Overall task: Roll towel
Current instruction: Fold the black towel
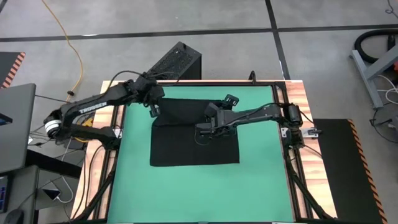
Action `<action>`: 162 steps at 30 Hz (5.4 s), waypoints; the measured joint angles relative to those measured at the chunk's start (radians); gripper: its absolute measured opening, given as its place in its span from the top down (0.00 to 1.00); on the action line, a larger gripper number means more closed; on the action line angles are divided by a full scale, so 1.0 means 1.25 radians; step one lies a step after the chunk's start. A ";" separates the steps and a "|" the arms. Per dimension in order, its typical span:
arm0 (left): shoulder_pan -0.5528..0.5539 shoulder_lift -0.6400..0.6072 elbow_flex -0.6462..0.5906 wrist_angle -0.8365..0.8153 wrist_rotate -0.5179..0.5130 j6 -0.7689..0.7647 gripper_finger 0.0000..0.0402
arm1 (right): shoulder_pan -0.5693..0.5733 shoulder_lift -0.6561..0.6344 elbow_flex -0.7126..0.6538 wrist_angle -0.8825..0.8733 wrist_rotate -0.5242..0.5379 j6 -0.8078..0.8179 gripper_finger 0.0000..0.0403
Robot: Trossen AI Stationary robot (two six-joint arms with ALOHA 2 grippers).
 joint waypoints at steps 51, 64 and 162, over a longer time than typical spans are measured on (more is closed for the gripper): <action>-0.558 -0.177 -0.090 -0.263 -0.143 -0.570 1.00 | 0.250 -0.008 0.013 -0.082 -0.123 0.267 1.00; -0.617 -0.177 -0.101 -0.226 -0.149 -0.611 1.00 | 0.287 -0.005 0.000 -0.017 -0.245 0.268 0.96; -0.585 0.039 -0.364 0.354 0.151 -0.425 0.71 | 0.408 -0.267 -0.560 0.628 -0.383 0.061 0.63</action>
